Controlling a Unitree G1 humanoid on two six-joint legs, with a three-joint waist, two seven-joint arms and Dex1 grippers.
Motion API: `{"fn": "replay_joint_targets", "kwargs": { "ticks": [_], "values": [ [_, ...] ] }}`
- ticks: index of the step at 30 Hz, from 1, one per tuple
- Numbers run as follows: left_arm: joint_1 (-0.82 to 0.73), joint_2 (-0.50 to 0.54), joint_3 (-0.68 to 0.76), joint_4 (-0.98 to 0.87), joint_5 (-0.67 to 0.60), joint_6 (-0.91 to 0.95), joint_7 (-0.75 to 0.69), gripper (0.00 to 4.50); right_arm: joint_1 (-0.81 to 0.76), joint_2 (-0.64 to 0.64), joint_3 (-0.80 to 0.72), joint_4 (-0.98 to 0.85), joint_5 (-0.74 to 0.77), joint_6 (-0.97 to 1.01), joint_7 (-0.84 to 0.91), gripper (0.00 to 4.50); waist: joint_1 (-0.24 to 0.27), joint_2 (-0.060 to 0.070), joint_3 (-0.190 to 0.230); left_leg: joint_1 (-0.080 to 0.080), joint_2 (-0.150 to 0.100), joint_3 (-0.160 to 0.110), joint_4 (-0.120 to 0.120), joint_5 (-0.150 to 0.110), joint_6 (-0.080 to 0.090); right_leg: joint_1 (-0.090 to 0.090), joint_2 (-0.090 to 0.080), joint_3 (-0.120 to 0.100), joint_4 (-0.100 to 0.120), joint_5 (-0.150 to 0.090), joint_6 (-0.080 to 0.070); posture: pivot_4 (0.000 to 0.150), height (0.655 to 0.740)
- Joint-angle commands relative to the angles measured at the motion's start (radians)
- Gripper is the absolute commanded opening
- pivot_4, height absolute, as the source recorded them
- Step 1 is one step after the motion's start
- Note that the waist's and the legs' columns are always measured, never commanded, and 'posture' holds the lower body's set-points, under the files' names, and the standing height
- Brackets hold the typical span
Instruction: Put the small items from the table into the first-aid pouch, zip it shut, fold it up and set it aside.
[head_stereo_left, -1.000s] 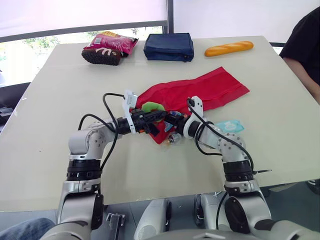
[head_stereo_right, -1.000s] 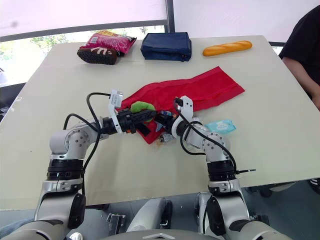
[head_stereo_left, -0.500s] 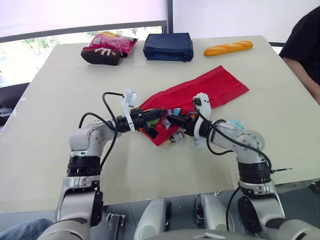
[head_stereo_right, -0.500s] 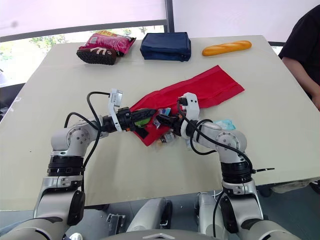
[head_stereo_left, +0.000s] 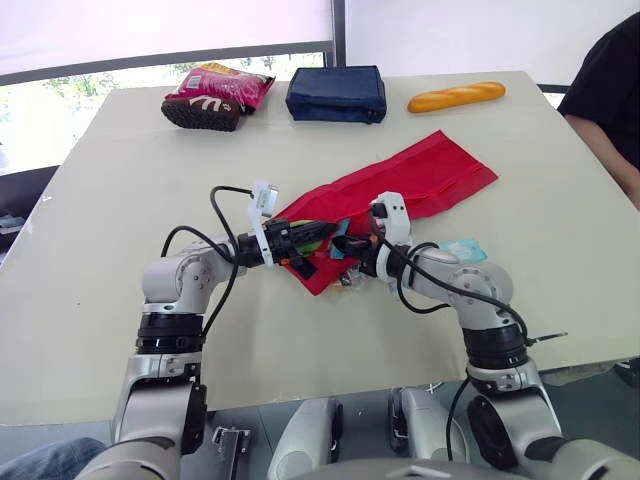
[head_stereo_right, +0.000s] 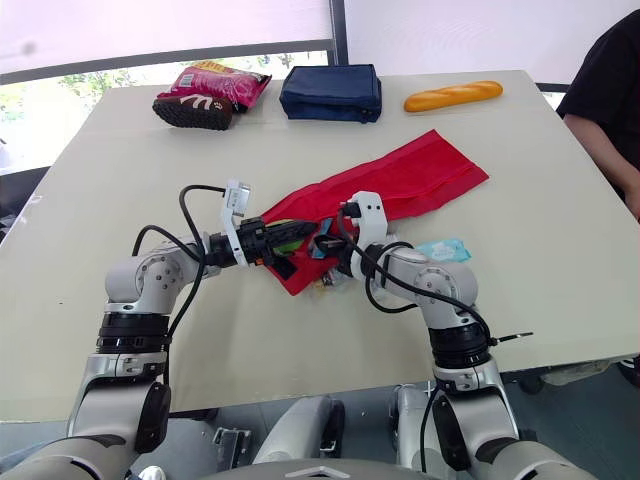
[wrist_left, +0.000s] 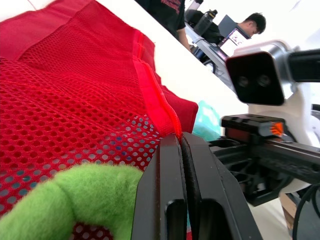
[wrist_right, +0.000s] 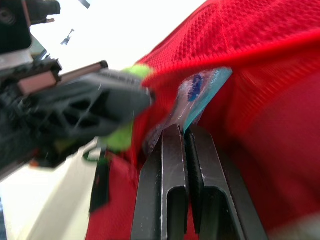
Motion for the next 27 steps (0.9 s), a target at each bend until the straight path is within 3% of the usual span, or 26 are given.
{"fn": "replay_joint_targets", "kwargs": {
  "ticks": [1, 7, 9, 11, 15, 16, 21, 27],
  "values": [
    [-0.001, -0.008, -0.001, -0.059, -0.036, 0.010, -0.007, 0.00, -0.054, 0.054, 0.003, 0.045, -0.044, -0.061, -0.006, 0.13, 0.000, 0.000, 0.000, 0.000, 0.000, 0.000, 0.000, 0.000, 0.000, 0.000, 0.000, 0.000, 0.000, 0.000, 0.000, 0.150, 0.7397],
    [0.003, 0.004, -0.005, -0.048, -0.023, -0.007, -0.014, 0.00, -0.079, 0.091, -0.021, 0.101, -0.101, -0.121, -0.006, 0.13, 0.000, 0.000, 0.000, 0.000, 0.000, 0.000, 0.000, 0.000, 0.000, 0.000, 0.000, 0.000, 0.000, 0.000, 0.000, 0.150, 0.7397],
    [0.004, 0.018, -0.005, -0.037, -0.013, -0.021, -0.022, 0.00, -0.065, 0.077, -0.024, 0.073, -0.099, -0.103, 0.007, 0.90, 0.000, 0.000, 0.000, 0.000, 0.000, 0.000, 0.000, 0.000, 0.000, 0.000, 0.000, 0.000, 0.000, 0.000, 0.000, 0.150, 0.7397],
    [0.004, 0.035, -0.006, -0.023, -0.001, -0.039, -0.034, 0.00, -0.047, 0.052, -0.028, 0.030, -0.089, -0.077, 0.021, 2.03, 0.000, 0.000, 0.000, 0.000, 0.000, 0.000, 0.000, 0.000, 0.000, 0.000, 0.000, 0.000, 0.000, 0.000, 0.000, 0.150, 0.7397],
    [0.000, 0.058, -0.006, 0.005, 0.016, -0.066, -0.053, 0.00, -0.011, -0.010, -0.049, -0.076, -0.059, -0.008, 0.042, 3.62, 0.003, 0.000, 0.000, 0.000, -0.001, 0.000, 0.000, 0.000, 0.000, 0.000, -0.001, 0.000, 0.000, 0.000, 0.000, 0.150, 0.7397],
    [-0.001, 0.064, -0.008, 0.011, 0.021, -0.073, -0.060, 0.00, -0.002, -0.030, -0.051, -0.102, -0.054, 0.008, 0.050, 3.80, 0.003, 0.000, 0.000, 0.000, -0.001, 0.000, 0.000, 0.000, 0.000, 0.000, -0.001, 0.000, 0.000, 0.000, 0.000, 0.150, 0.7397],
    [-0.013, 0.083, -0.016, 0.037, 0.029, -0.094, -0.078, 0.00, 0.021, -0.093, -0.057, -0.178, -0.032, 0.056, 0.086, 3.80, 0.003, 0.000, 0.000, 0.000, -0.001, 0.000, 0.000, 0.000, 0.000, 0.000, -0.001, 0.000, 0.000, 0.000, 0.000, 0.150, 0.7397],
    [-0.030, 0.079, -0.036, 0.060, 0.036, -0.119, -0.084, 0.00, 0.020, -0.074, -0.056, -0.167, -0.040, 0.055, 0.064, 3.80, 0.002, 0.000, 0.000, 0.000, -0.001, 0.000, 0.000, 0.000, 0.000, 0.000, 0.000, 0.000, 0.000, 0.000, 0.000, 0.150, 0.7397]
  ]
}}
